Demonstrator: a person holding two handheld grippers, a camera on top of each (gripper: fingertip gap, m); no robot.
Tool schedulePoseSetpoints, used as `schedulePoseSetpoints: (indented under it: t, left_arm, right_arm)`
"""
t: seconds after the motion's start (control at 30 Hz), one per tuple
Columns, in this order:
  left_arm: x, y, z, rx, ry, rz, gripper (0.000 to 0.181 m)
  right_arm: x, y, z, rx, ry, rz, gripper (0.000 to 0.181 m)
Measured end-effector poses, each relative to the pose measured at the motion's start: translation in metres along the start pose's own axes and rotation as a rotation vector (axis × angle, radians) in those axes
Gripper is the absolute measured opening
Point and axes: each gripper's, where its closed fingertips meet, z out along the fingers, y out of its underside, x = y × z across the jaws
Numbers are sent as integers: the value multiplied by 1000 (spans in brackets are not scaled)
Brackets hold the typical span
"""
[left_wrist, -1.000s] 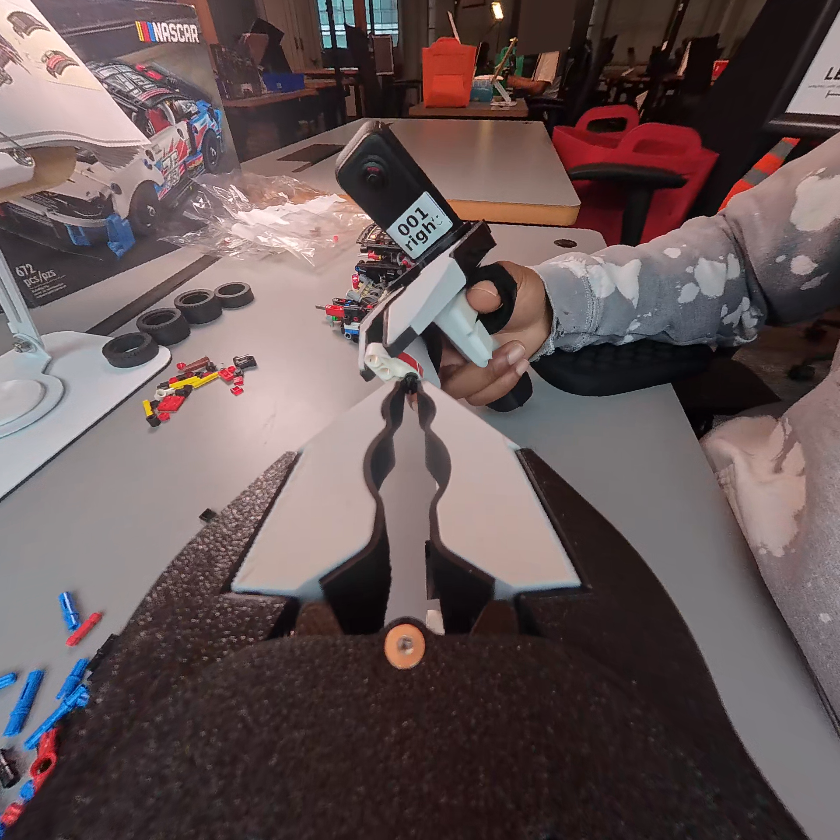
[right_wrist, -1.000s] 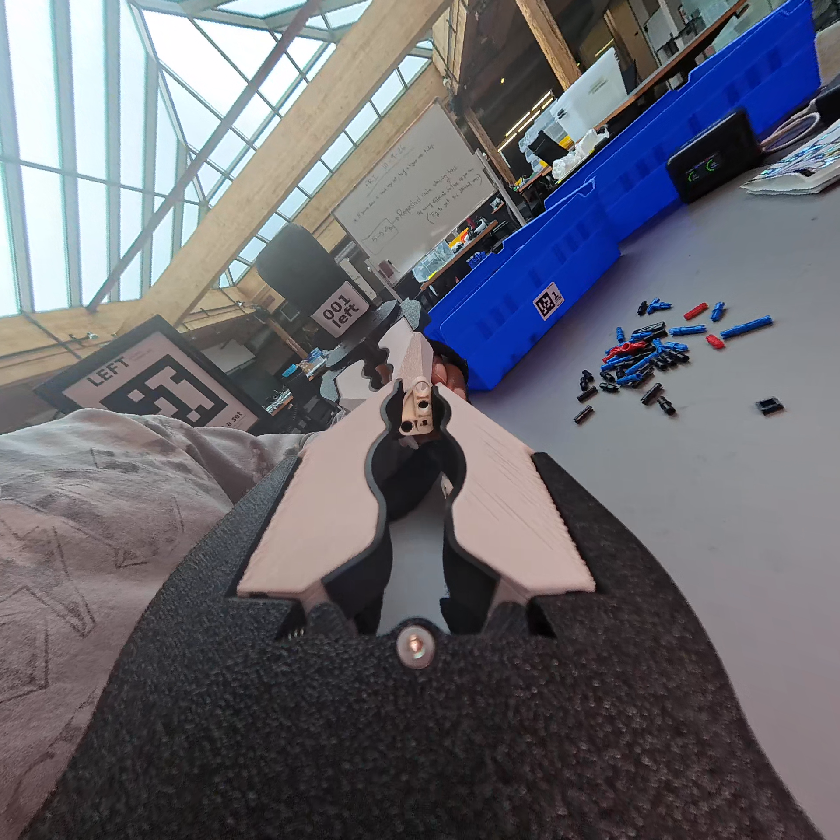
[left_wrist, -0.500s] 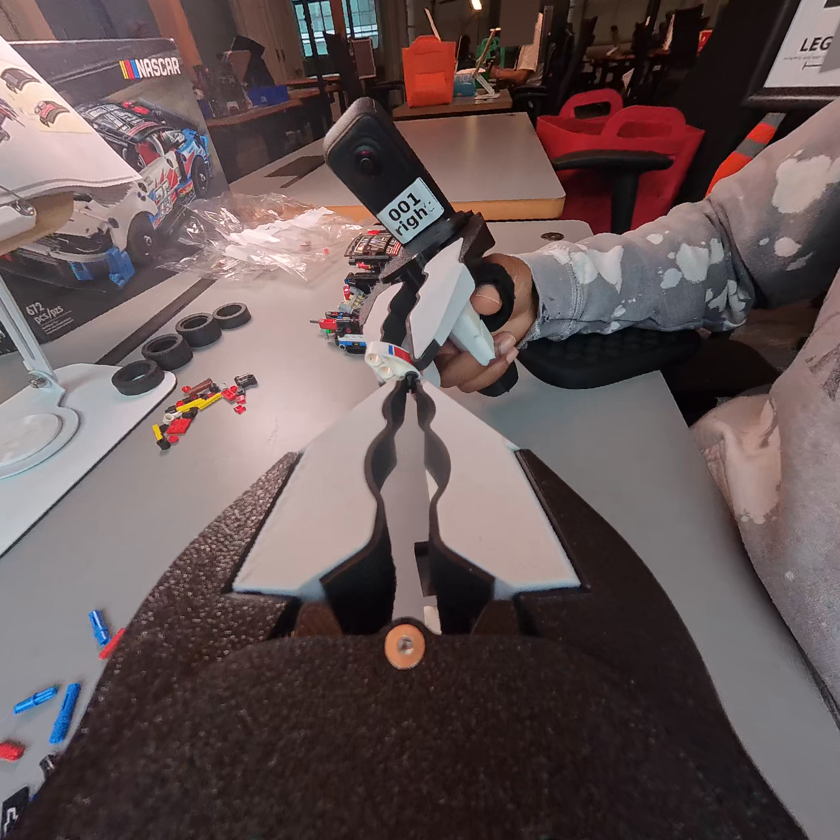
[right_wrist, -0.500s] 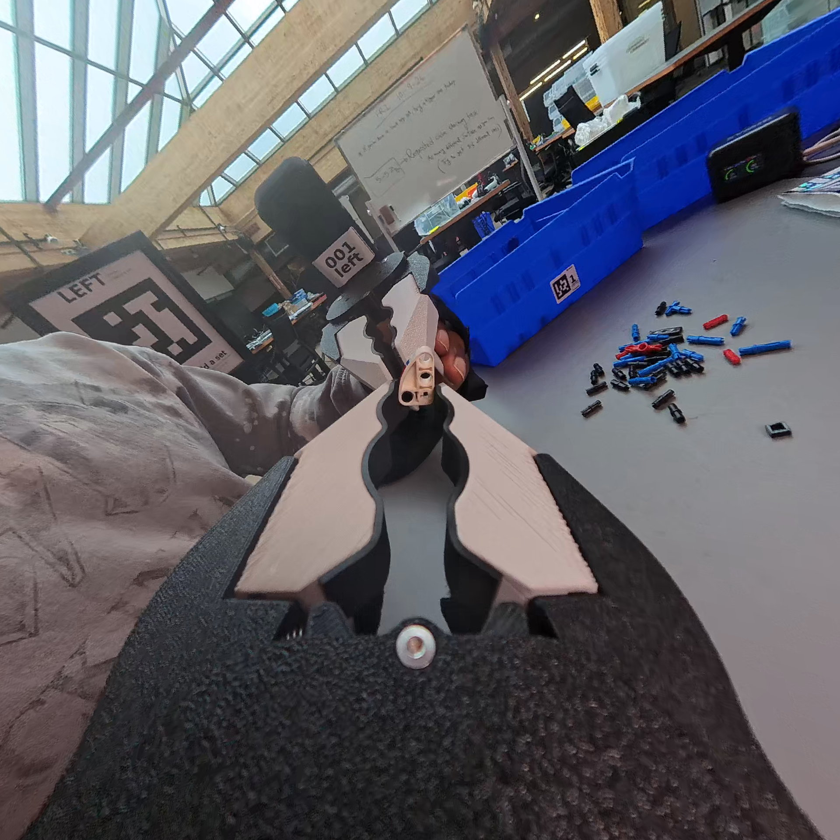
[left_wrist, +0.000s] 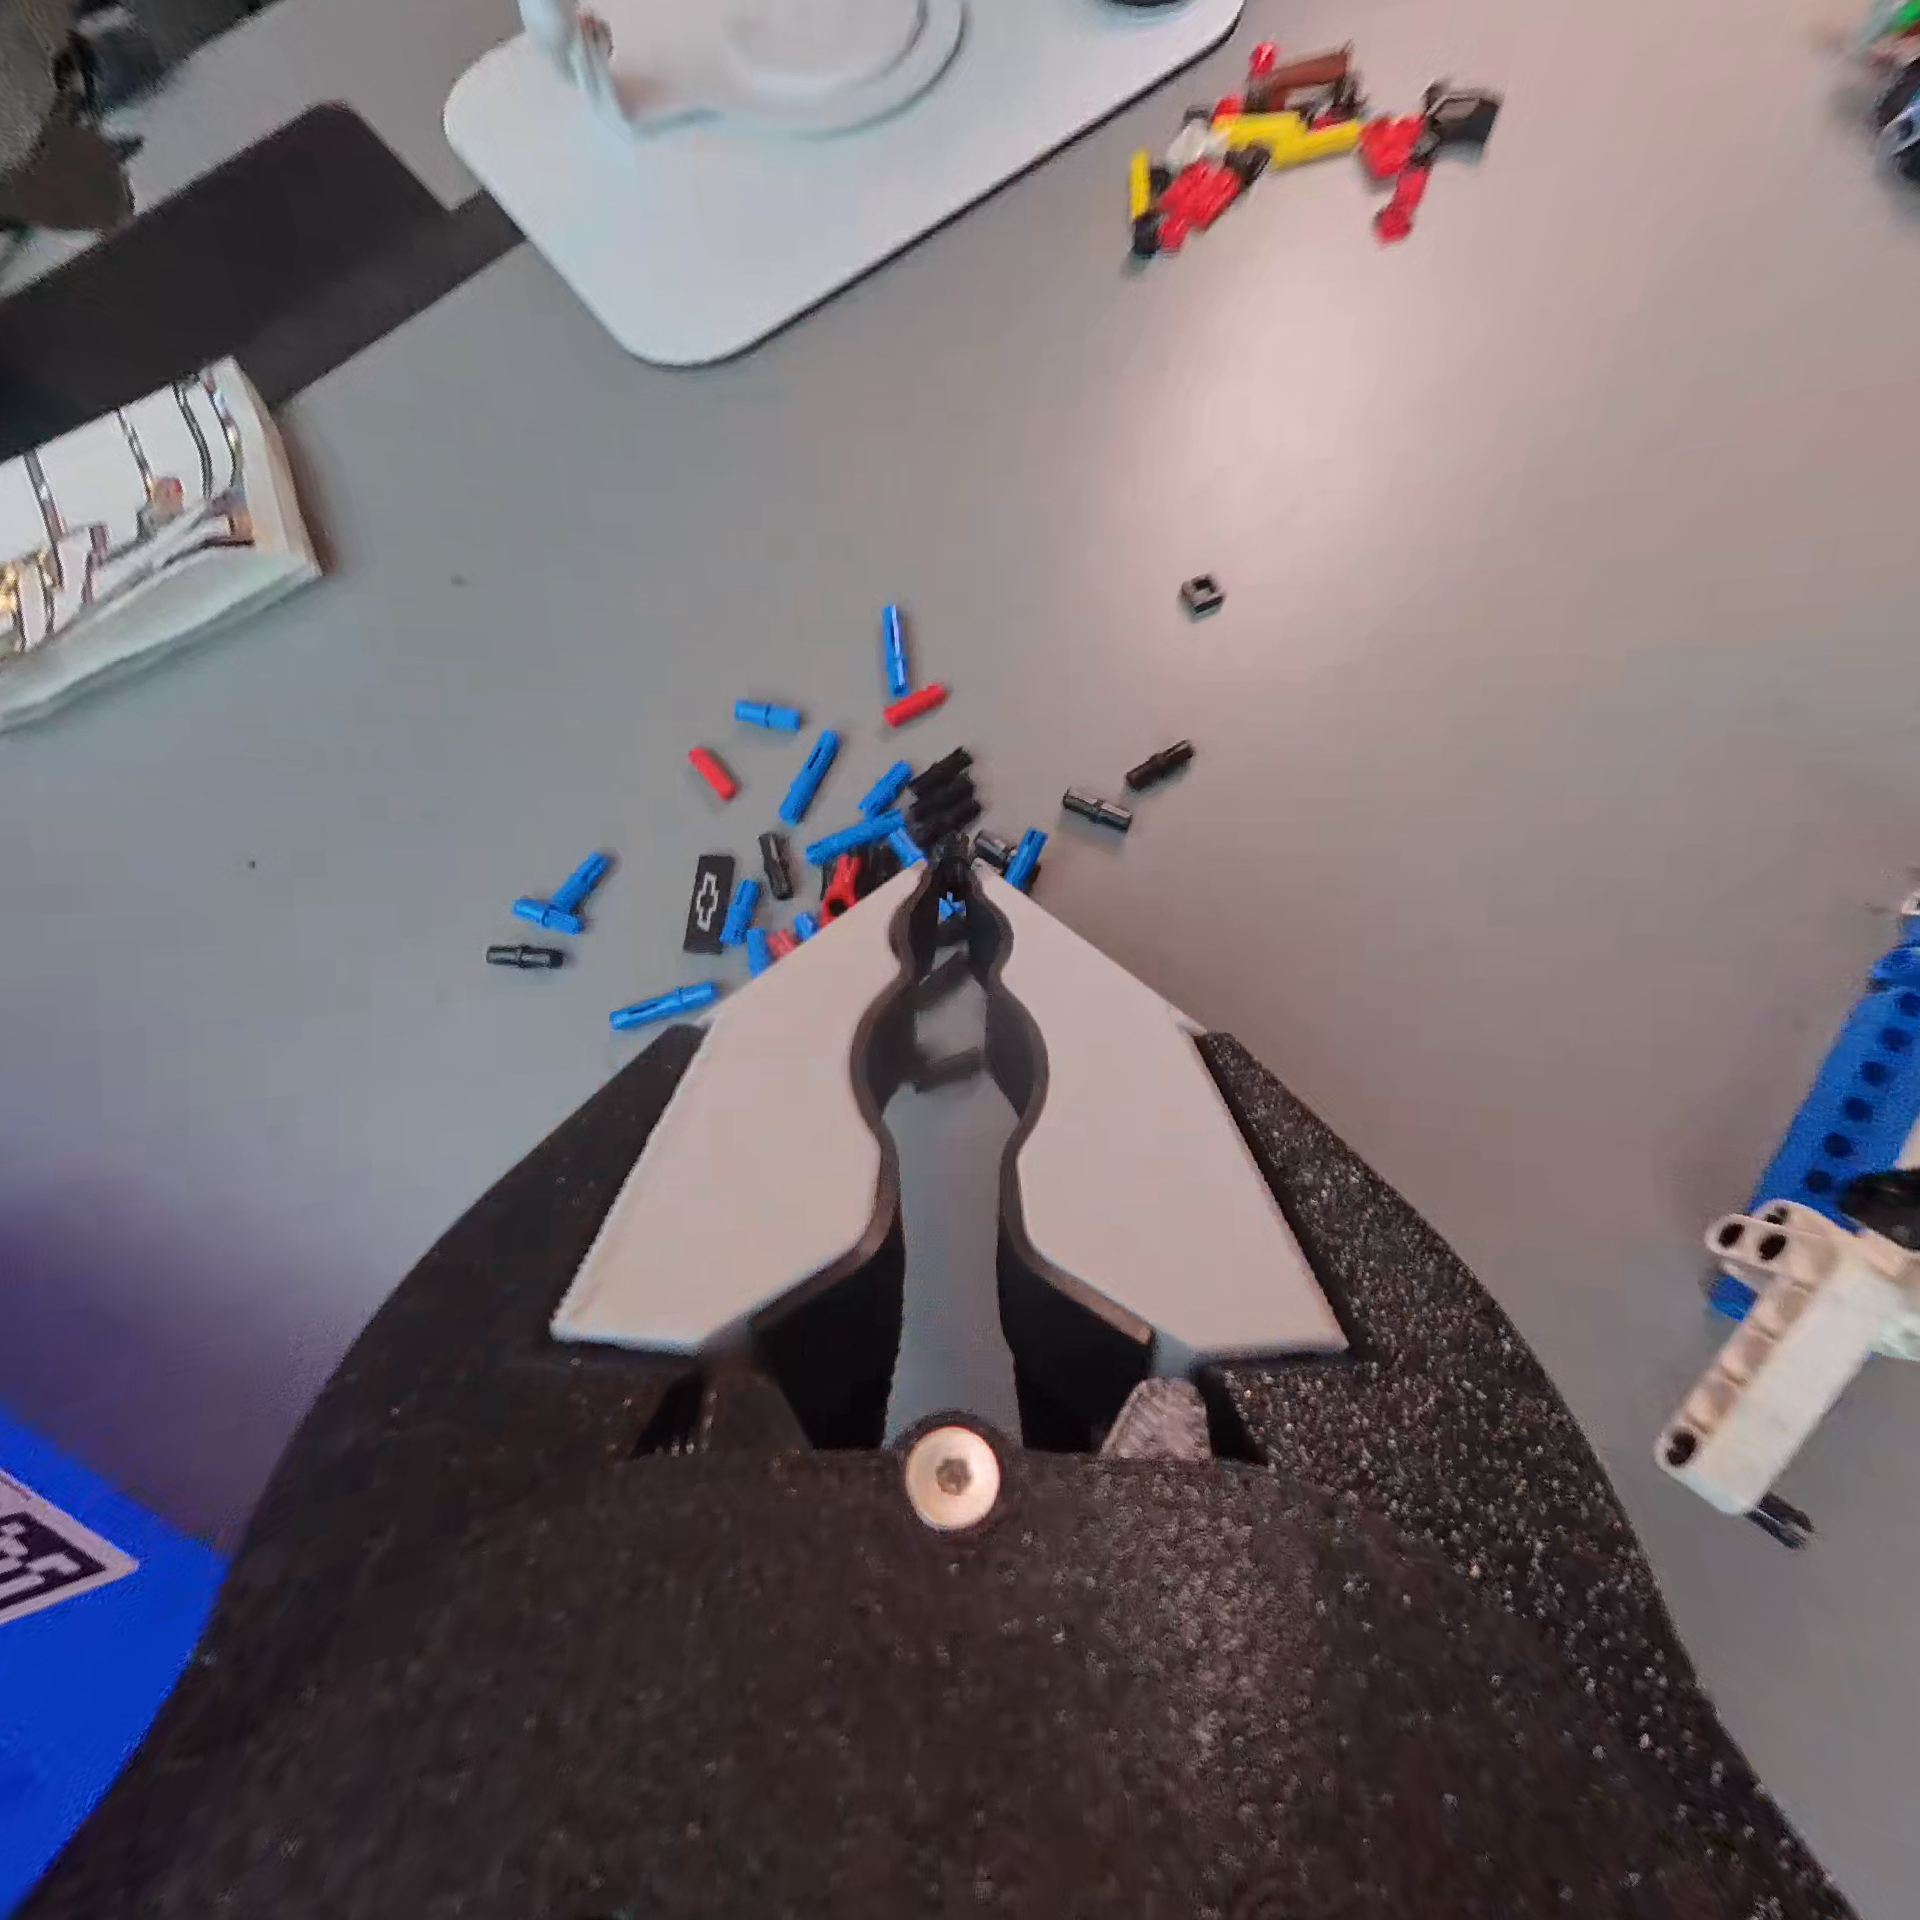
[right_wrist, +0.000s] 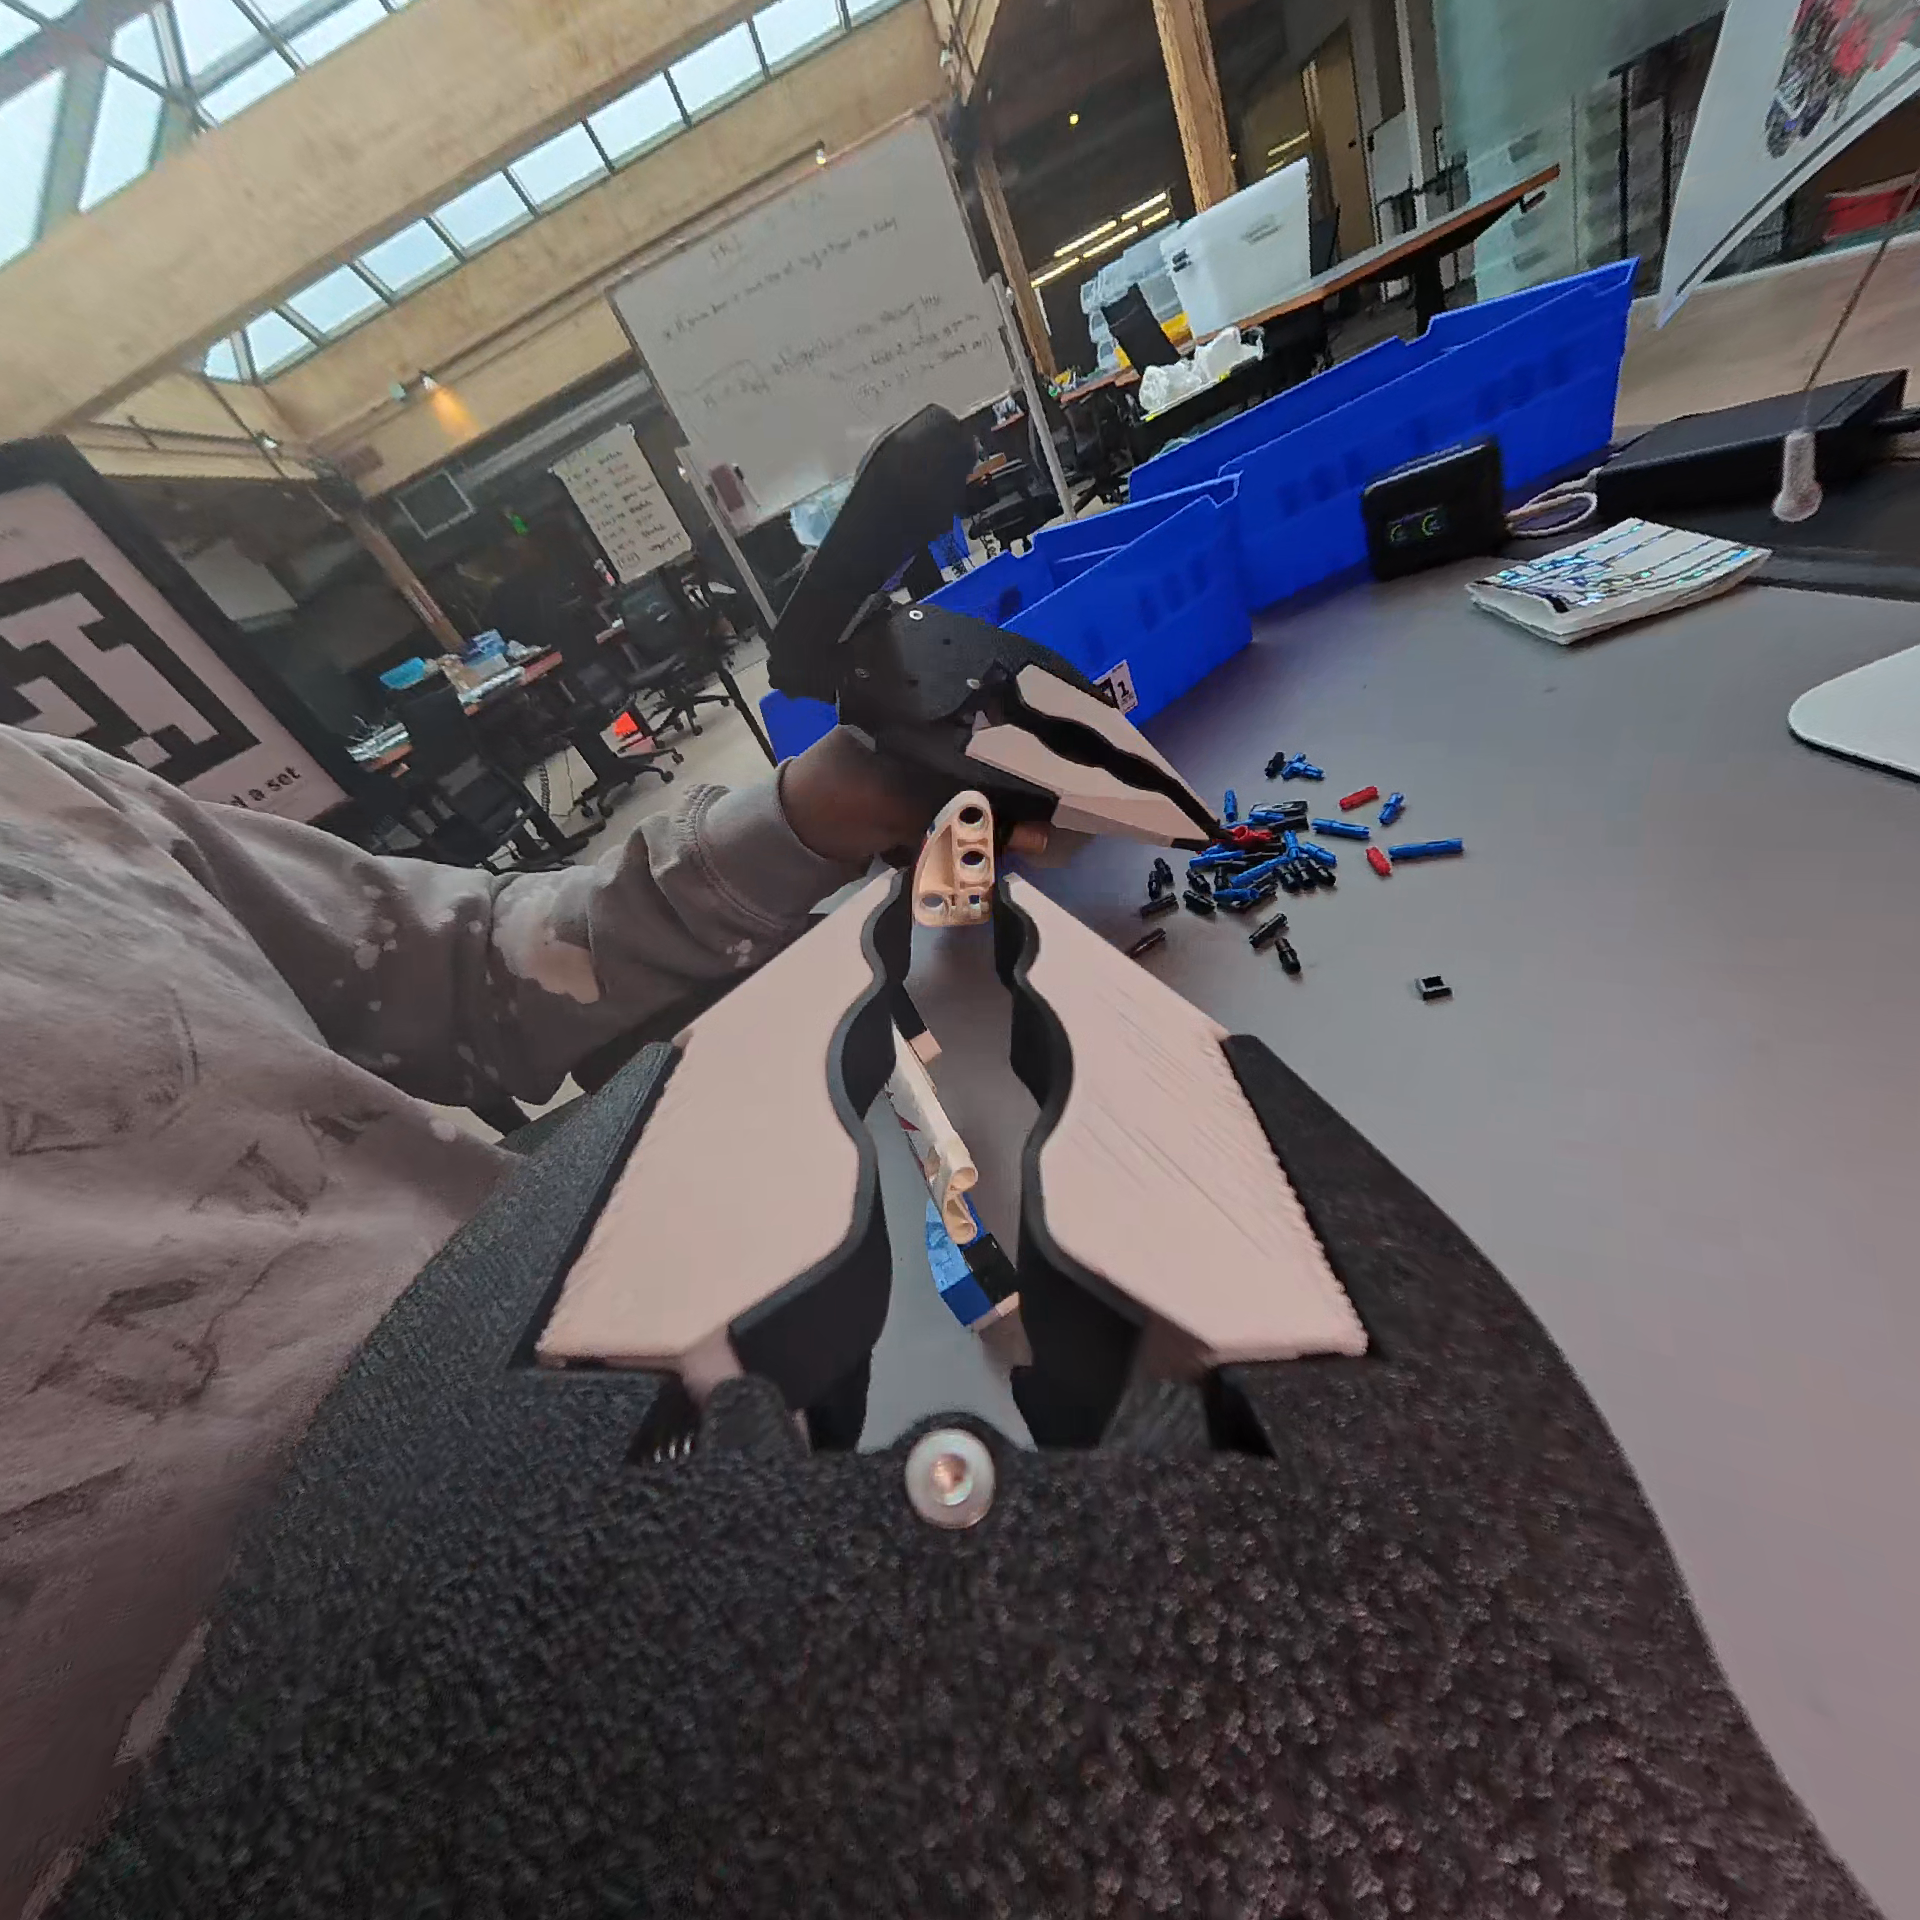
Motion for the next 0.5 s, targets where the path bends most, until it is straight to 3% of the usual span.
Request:
schedulePoseSetpoints:
  t: [0.1, 0.2, 0.27, 0.33, 0.4, 0.5]
  left_arm:
    - [-2, 9, 9, -35, 12, -36, 7]
    - [3, -5, 2, 48, 38, -30, 22]
    - [38, -33, -15, 202, 242, -40, 25]
    - [90, -61, -49, 358, 590, -119, 25]
    - [123, -77, -75, 420, 853, -219, 25]
    - [144, -79, -78, 400, 939, -234, 27]
  right_arm:
    - [0, 4, 3, -6, -2, 12, 15]
    - [-3, 6, 5, -9, -3, -18, 15]
    - [-6, 5, 8, -9, 14, -84, 15]
    - [-9, 9, 13, -44, 68, -237, 15]
    - [-8, 13, 18, -90, 160, -437, 15]
    - [-3, 17, 23, -164, 300, -677, 15]
